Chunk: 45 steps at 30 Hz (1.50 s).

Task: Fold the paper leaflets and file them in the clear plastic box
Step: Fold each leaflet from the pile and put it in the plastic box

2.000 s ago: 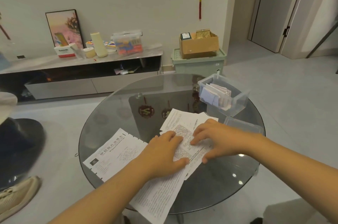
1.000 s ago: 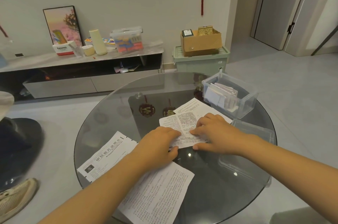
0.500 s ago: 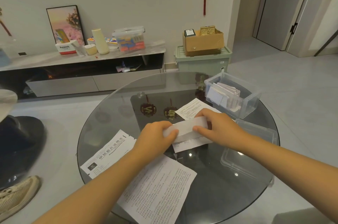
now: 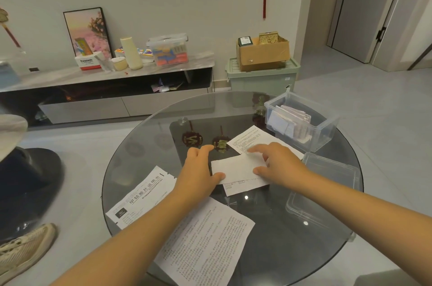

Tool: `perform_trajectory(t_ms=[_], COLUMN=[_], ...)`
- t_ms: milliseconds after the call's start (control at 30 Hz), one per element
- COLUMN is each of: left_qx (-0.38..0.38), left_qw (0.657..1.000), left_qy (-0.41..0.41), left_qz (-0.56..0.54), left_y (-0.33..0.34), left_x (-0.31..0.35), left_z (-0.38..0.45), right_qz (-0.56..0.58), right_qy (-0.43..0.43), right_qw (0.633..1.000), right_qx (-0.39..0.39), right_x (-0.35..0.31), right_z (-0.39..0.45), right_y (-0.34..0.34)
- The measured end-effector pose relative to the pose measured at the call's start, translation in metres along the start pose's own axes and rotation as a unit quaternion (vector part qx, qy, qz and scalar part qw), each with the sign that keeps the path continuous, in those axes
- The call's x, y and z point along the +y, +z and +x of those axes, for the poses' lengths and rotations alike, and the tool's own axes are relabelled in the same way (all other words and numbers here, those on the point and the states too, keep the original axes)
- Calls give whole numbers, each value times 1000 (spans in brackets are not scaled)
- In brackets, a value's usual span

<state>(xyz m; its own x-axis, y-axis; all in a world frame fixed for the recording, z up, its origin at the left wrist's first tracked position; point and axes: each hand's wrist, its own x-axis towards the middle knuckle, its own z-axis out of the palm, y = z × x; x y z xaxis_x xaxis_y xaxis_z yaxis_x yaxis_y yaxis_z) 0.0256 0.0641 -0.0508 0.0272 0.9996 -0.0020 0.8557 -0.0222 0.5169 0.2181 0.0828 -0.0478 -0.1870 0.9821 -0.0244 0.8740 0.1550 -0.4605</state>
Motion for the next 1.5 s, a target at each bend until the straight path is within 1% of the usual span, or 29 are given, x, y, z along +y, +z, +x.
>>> perform_trajectory(t_ms=[67,167,267,400,467,533,600,667,733,833,967,1067,1200,1300,1367,1500], left_qx=[9,10,-19,-59,-66,-74,-77,-70,-65,-61,-69,-71,-36,-5,-2,-6], left_qw=[1000,995,991,978,971,967,968,972,978,980,980,985,991,995,996,997], left_qy=[21,83,119,167,186,197,195,191,181,178,179,158,114,76,60,70], left_qz=[16,47,52,110,134,144,136,113,82,69,49,1,-56,-68,-67,-44], left_y=[-1,0,3,5,5,4,4,3,2,0,-4,-6,-5,-4,-2,3], left_x=[1,7,14,17,19,20,21,20,20,21,19,13,8,8,9,10], left_z=[-1,-6,-14,-21,-23,-25,-26,-26,-26,-26,-26,-24,-20,-16,-14,-12], right_qz=[-1,30,53,86,123,176,207,209,164,75,21,54,88,117,118,85], right_qy=[3,10,24,18,12,23,38,40,21,-9,-35,-40,-28,-3,6,3], right_qw=[1000,999,997,992,987,978,970,967,978,993,998,997,993,991,992,996], right_qx=[-8,-19,-45,-89,-100,-109,-126,-138,-130,-89,-46,-39,-71,-68,-54,-15], right_x=[-1,-4,-7,-9,-9,-11,-13,-14,-12,-9,-7,-7,-10,-13,-14,-17], right_z=[-2,-6,-11,-21,-26,-29,-31,-31,-31,-30,-28,-25,-16,-8,-5,1], right_y=[-2,-6,-12,-19,-21,-23,-25,-26,-26,-26,-26,-26,-18,-9,-3,7])
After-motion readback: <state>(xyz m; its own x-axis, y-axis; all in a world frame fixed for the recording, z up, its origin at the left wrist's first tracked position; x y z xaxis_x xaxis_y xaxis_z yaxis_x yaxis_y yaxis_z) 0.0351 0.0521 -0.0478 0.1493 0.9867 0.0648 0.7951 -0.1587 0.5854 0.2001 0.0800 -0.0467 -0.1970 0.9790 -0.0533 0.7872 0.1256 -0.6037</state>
